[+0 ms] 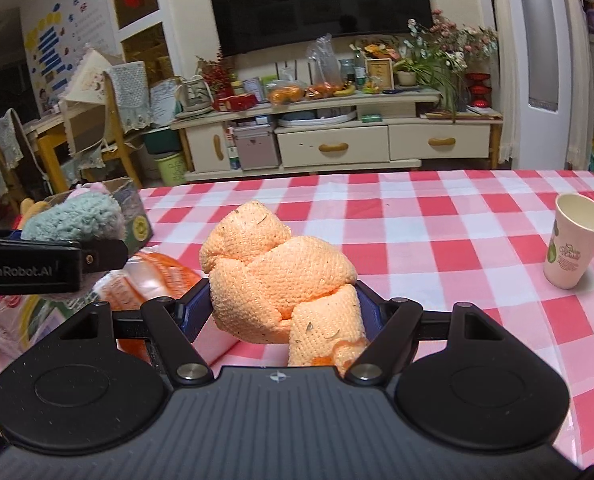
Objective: Organize soft objects
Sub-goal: 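Carry the knit ball with the left tool into the box while the right tool carries the towel doll there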
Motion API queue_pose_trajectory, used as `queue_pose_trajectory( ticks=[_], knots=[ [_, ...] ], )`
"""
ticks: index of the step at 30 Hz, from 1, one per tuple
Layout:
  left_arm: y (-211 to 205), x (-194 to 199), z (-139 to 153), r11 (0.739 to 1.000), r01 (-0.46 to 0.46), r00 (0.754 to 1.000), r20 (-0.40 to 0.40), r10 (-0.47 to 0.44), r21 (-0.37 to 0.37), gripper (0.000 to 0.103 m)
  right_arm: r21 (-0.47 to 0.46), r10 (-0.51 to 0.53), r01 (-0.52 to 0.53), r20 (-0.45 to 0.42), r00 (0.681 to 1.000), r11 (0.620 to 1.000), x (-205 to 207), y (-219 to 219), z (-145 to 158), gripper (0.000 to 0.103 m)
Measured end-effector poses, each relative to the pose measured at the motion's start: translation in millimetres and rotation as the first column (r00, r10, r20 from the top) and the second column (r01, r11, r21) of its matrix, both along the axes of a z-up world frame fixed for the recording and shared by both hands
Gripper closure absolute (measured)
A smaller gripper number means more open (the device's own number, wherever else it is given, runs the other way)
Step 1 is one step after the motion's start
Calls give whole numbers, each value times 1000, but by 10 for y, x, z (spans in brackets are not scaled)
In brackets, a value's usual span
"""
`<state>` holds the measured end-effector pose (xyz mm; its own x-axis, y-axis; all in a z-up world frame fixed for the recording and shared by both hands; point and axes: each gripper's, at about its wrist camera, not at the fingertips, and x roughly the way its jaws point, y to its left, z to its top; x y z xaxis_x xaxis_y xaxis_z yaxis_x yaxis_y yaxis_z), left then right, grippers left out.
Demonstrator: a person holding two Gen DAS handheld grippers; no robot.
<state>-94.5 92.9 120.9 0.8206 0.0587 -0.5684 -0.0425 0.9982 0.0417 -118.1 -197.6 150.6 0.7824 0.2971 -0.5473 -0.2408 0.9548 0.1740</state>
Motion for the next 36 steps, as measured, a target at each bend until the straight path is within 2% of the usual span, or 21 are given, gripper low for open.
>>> queue_pose_trajectory(
  ticks=[9,17,36],
  knots=[
    [178,-187,13,1000,-5,1000,23,5,24,30,-5,53,-53,20,998,999,-169,262,147,12],
    [324,-275,79,1000,-10,999,49,9,13,29,-26,82,-81,35,996,996,-263,476,240,12],
    [972,-458,253,995,-101,988,114,103,-17,29,-49,205,-202,61,977,978,-397,1141,408,11]
  ],
)
